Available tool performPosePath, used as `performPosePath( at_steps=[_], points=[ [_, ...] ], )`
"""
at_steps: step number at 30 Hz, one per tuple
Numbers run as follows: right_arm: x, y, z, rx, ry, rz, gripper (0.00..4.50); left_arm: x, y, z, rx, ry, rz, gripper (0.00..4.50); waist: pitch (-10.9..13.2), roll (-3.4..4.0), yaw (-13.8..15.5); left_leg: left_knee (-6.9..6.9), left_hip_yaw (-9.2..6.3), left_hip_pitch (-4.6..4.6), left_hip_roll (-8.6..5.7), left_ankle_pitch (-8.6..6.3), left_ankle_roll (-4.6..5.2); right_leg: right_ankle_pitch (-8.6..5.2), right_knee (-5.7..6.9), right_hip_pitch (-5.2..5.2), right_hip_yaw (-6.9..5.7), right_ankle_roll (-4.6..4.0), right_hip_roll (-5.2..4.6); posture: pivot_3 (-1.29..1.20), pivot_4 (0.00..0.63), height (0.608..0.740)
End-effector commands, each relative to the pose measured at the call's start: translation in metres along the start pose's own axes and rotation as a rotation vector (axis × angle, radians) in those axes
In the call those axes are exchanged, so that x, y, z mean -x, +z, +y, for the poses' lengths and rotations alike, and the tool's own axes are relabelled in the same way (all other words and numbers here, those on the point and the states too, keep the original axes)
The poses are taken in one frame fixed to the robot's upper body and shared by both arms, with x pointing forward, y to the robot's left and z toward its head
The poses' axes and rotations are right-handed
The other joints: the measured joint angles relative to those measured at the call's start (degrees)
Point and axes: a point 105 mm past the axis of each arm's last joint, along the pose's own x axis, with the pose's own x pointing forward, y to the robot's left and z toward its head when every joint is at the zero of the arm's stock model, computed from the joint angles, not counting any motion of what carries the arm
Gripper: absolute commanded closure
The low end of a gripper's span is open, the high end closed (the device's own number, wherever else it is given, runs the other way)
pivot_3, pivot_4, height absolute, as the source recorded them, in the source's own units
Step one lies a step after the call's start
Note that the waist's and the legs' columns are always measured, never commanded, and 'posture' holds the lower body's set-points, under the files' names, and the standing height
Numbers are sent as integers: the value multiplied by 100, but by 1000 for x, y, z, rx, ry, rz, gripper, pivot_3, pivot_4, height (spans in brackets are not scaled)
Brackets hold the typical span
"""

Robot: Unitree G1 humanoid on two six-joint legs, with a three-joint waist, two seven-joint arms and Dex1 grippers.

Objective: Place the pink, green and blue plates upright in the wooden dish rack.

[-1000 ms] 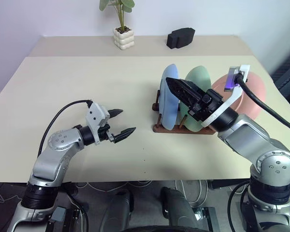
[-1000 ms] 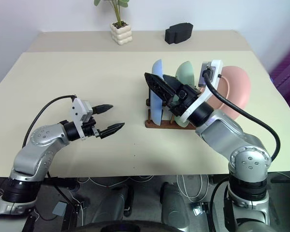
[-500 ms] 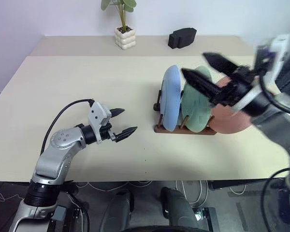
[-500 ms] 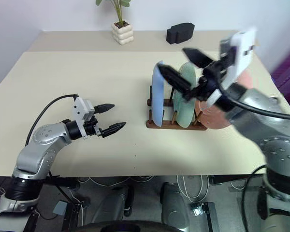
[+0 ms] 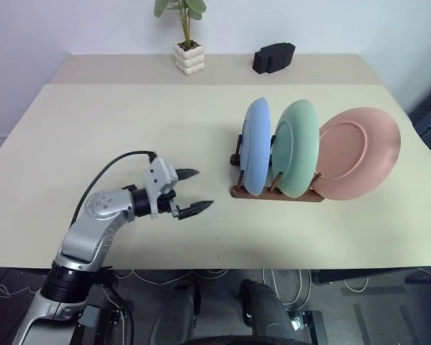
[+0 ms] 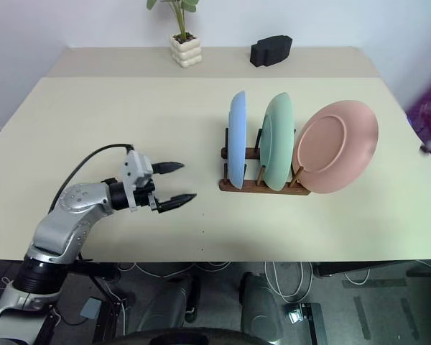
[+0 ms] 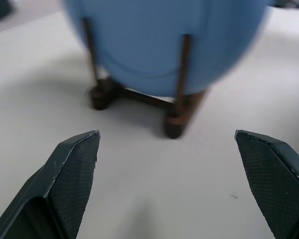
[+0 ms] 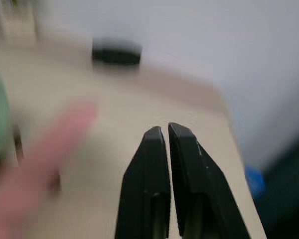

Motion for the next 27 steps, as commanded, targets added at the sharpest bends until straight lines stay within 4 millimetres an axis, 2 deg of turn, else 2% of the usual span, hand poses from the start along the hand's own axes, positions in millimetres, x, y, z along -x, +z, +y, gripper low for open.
performPosePath(
  at_steps=[1,4,11,13,16,21,24,27],
  points=[
    [6,10,12,82,36,-18,4467,-6,10,-6,-53,-44,-28,0,-2,5,-25,1,11,2,1,-1,1,0,0,-2,9,1,-1,0,150,736],
    [0,3,42,96,135,-2,4467,-12,13,-8,-47,-51,-45,0,-2,1,-26,2,14,6,7,-1,2,0,1,-1,10,2,3,0,150,736],
    [-5,26,79,79,283,-94,4467,-14,13,-9,-39,-45,-53,0,0,0,-1,6,13,4,7,-2,3,1,0,-2,10,1,4,0,150,736],
    [-5,31,83,70,305,-114,4467,-13,12,-8,-36,-38,-51,0,0,-1,7,6,12,2,7,-2,3,1,0,-2,10,1,4,0,150,736],
    [-8,31,80,72,295,-102,4467,-12,11,-9,-29,-29,-48,0,1,-4,13,10,10,-1,6,-3,4,1,-2,-1,10,1,2,0,150,736],
    [-13,17,59,70,196,-44,4467,-12,11,-10,-23,-16,-47,0,1,-4,10,10,11,-1,5,-3,5,1,-2,-1,10,1,2,0,150,736],
    [-13,-9,43,18,136,13,4467,-9,7,-3,-27,29,-32,0,0,-7,15,10,11,0,4,-3,5,1,-2,-1,10,0,2,0,150,736],
    [-8,-53,37,-48,114,92,4467,4,-4,22,-10,164,-7,0,-1,-7,17,11,11,-1,0,-3,6,2,-1,-1,9,1,3,0,150,736]
  ],
)
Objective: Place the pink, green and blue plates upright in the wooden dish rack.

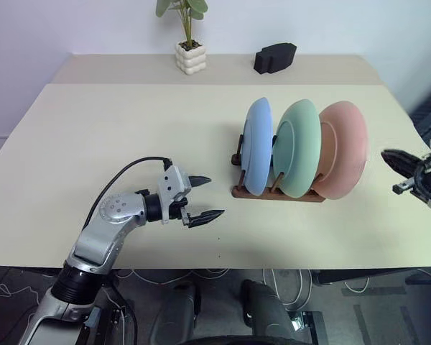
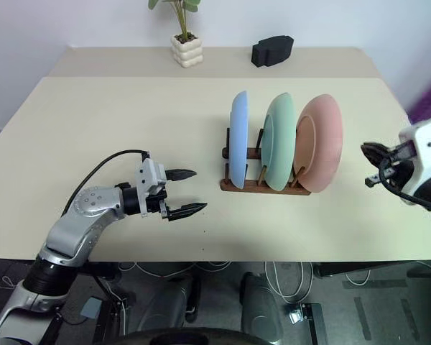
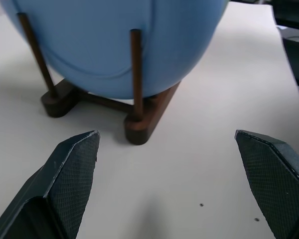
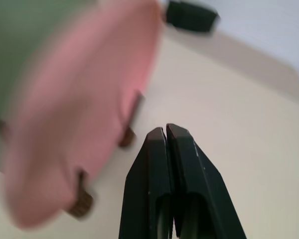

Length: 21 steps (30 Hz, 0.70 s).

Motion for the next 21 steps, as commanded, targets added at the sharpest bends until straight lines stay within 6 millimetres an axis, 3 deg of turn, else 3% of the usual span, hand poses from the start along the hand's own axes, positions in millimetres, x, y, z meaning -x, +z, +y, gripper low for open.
performPosePath(
  at_steps=[1,9,14,21],
  points=[
    [8,-35,-9,-27,-35,45,4467,20,-7,32,-21,170,16,0,-1,1,-7,-2,0,3,0,0,0,0,0,1,0,0,0,0,150,736],
    [2,-68,-1,-119,26,9,4467,48,-30,57,-5,325,57,0,-3,5,-75,-3,14,16,4,-1,1,1,7,2,6,1,3,0,150,736],
    [0,-66,5,-169,89,-70,4467,58,-37,55,9,349,82,0,-2,8,-51,-8,13,15,5,-1,1,2,7,0,8,1,3,0,150,736],
    [3,-74,23,-236,187,-96,4467,58,-31,52,22,353,76,0,-3,7,-10,-4,12,15,10,-1,1,2,7,2,10,1,2,0,150,736]
  ],
)
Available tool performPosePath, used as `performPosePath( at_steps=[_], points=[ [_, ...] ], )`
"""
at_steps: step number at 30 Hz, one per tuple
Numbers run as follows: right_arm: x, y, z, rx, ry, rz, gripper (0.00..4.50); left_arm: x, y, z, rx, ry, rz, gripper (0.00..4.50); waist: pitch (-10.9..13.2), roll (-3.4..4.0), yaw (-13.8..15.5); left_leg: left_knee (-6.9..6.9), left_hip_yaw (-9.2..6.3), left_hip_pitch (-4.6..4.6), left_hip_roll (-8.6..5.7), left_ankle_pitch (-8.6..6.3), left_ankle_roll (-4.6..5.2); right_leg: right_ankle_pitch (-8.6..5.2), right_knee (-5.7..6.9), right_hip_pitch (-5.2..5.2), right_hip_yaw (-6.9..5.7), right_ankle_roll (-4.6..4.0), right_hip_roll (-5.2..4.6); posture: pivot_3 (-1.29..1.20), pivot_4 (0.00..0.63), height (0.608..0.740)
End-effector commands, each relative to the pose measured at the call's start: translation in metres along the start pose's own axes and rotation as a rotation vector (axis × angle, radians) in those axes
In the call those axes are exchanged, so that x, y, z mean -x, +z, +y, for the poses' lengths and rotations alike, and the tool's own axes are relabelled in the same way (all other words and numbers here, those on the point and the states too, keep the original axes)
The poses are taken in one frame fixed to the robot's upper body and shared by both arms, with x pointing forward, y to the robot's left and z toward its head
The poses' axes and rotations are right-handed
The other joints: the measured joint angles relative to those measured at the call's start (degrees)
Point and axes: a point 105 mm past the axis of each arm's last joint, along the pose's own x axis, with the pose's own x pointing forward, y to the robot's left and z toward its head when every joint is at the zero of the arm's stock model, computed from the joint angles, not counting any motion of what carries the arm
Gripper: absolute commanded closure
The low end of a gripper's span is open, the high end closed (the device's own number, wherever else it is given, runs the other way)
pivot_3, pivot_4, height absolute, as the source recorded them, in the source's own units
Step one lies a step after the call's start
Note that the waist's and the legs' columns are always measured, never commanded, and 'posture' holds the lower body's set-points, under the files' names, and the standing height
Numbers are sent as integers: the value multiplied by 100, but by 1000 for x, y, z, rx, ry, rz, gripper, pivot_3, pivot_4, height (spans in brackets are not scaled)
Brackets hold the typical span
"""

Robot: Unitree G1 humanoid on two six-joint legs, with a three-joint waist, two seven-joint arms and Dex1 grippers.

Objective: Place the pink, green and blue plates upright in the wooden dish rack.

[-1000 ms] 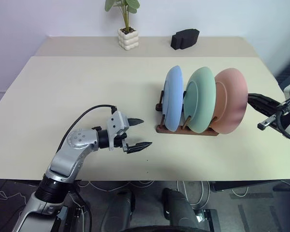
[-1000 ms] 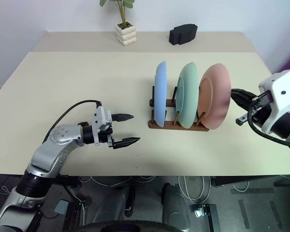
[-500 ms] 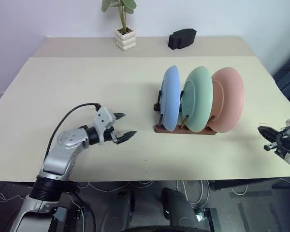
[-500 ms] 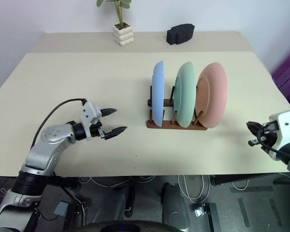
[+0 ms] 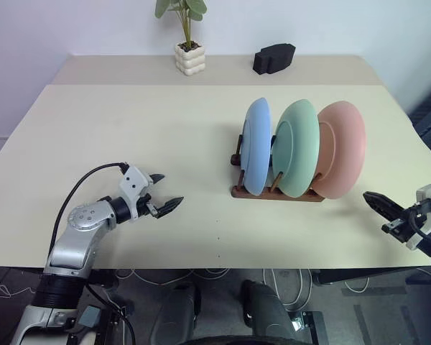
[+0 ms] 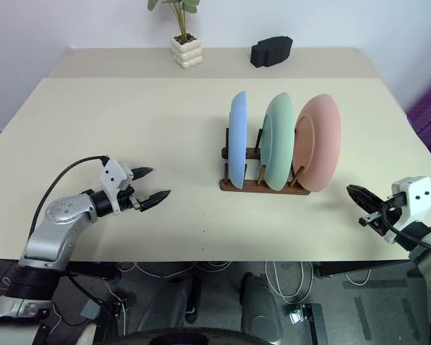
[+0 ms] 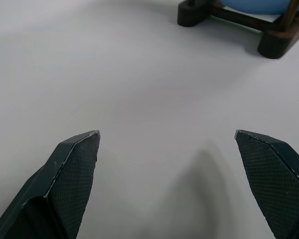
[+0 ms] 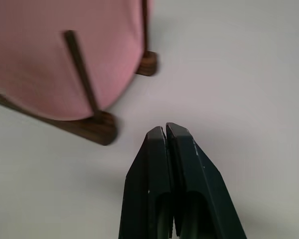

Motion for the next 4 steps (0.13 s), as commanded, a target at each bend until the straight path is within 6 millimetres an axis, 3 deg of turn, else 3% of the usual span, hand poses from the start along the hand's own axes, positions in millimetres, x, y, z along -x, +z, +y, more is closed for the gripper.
performPosePath(
  at_steps=[1,4],
  points=[
    [0,5,2,4,11,-49,4467,1,16,2,-26,14,-41,0,-1,1,-10,0,2,1,0,0,0,0,0,0,1,0,-1,0,150,736],
    [-4,2,0,4,8,-47,4467,-2,20,1,-25,16,-48,0,-1,1,-20,-1,4,5,0,0,0,0,3,0,1,0,0,0,150,736]
  ],
)
